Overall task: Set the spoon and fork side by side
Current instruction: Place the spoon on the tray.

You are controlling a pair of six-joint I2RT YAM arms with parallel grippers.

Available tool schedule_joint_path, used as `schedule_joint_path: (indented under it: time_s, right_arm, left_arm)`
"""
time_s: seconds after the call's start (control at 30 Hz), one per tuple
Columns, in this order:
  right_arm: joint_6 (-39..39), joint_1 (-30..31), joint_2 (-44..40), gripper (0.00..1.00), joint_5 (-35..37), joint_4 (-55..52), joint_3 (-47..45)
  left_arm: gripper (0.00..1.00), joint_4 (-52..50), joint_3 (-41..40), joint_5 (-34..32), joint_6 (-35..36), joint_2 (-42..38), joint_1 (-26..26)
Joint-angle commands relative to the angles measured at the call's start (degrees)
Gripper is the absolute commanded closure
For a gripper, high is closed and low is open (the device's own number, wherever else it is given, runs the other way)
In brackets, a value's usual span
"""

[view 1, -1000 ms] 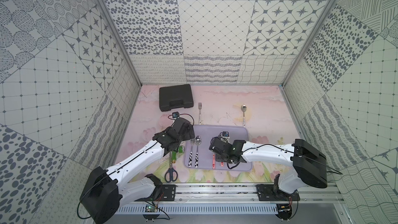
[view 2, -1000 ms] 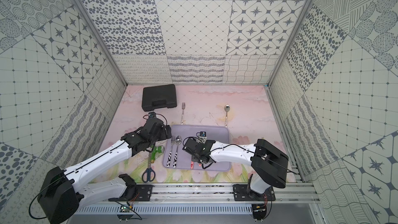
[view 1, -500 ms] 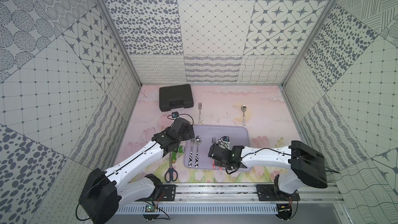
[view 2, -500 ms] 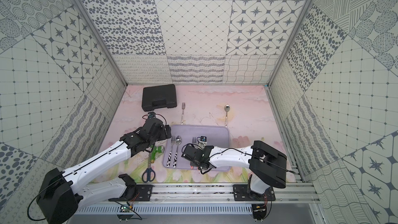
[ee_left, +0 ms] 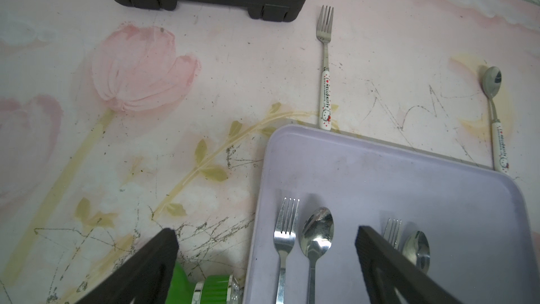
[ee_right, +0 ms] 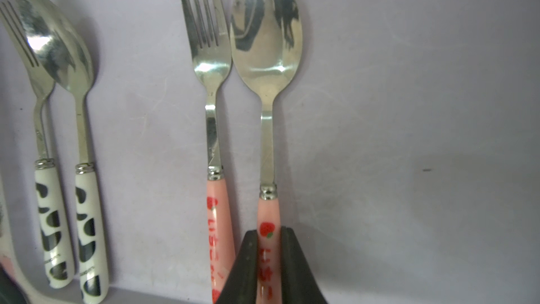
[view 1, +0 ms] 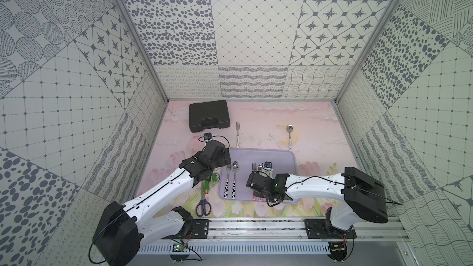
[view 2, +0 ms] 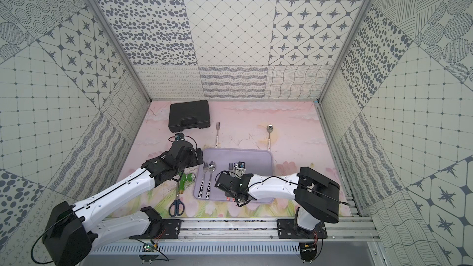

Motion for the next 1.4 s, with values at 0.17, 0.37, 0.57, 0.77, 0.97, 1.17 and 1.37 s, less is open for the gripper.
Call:
schedule_joint_path:
  time_s: [0.17, 0.37, 0.57, 0.77, 0.97, 1.17, 1.37]
  right_arm:
    - [-0.52, -1.03, 3.72, 0.9, -1.54, -0.01, -0.9]
    - [-0.9, -1.22, 4.01, 0.9, -2.28, 0.25, -0.55]
    - [-1.33, -0.61, 4.75, 0.9, -2.94, 0.43, 0.23]
    - [-0.88, -0.7, 3.91, 0.88, -2.27, 0.43, -0.37]
    - [-1.09, -0.78, 3.57, 0.8, -2.16, 0.43, -0.28]
    - [-1.17, -0.87, 1.37, 0.7, -1.03, 0.43, -0.72]
    - [-2.32, -1.14, -1.36, 0.66, 0.08, 0.17, -1.07]
  left_arm:
    - [0.0, -0.09, -0.34, -1.33, 0.01, -0.25, 0.34]
    - [0.0, -0.08, -0.34, -1.42, 0.06, -0.2, 0.26]
    - [0.01, -0.03, -0.34, -1.33, 0.04, -0.18, 0.32]
    - [0.01, -0.04, -0.34, -1.33, 0.03, -0.24, 0.31]
    - [0.0, 0.0, -0.34, -1.5, 0.01, -0.25, 0.3]
    - [0.0, -0.01, -0.34, -1.75, 0.08, -0.09, 0.33]
    - [0.01, 0.0, -0.34, -2.12, 0.1, 0.25, 0.34]
